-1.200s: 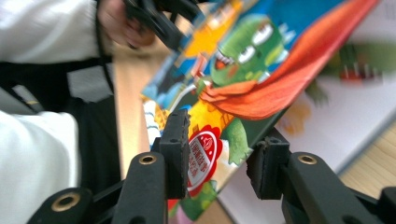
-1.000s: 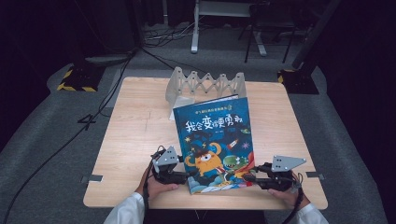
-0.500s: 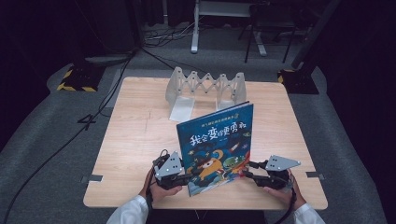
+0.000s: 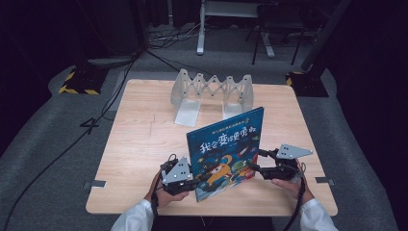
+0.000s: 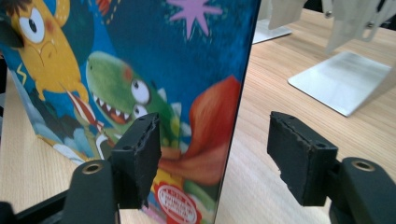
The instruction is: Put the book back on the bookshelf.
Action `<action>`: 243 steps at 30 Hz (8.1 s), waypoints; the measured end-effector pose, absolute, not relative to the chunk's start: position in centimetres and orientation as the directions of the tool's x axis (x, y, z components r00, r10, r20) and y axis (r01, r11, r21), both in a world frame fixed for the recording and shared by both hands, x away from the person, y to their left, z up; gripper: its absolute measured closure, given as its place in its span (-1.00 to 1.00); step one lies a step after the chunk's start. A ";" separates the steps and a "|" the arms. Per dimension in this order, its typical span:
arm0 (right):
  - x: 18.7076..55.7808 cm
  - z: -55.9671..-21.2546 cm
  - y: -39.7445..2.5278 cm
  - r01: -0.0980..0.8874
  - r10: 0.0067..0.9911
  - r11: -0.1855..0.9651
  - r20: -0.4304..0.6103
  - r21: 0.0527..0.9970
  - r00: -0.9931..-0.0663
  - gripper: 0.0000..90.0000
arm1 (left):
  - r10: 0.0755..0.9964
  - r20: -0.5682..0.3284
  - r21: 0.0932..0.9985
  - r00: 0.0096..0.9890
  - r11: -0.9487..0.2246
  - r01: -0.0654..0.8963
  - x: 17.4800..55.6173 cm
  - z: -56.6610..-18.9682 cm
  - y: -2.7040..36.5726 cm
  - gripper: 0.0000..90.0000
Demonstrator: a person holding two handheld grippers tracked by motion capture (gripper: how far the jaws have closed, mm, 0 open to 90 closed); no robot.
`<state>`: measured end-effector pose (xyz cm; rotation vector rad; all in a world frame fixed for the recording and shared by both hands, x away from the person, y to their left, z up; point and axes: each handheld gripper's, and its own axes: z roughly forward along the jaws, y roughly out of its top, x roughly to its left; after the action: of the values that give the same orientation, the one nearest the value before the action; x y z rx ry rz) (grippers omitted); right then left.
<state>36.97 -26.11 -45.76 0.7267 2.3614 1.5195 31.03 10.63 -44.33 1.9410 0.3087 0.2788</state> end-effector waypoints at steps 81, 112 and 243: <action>34.9 -47.6 -25.9 0.245 0.626 0.385 -0.057 0.890 -0.778 -0.27 | 0.439 0.037 0.972 0.898 -0.225 0.070 31.9 -44.6 9.6 0.84; 32.3 -50.5 -34.0 0.511 0.765 0.438 -0.007 0.740 -0.645 -0.61 | 0.492 0.006 0.973 0.871 -0.202 0.107 34.4 -44.6 10.3 0.84; 32.3 -50.5 -34.1 0.492 0.736 0.456 -0.003 0.742 -0.677 -0.58 | 0.913 0.019 0.973 0.409 -0.111 0.202 45.8 -44.2 13.9 0.78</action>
<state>32.33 -34.11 -50.49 1.0452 2.3856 1.0573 45.83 13.94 -44.19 1.5877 1.0121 0.8248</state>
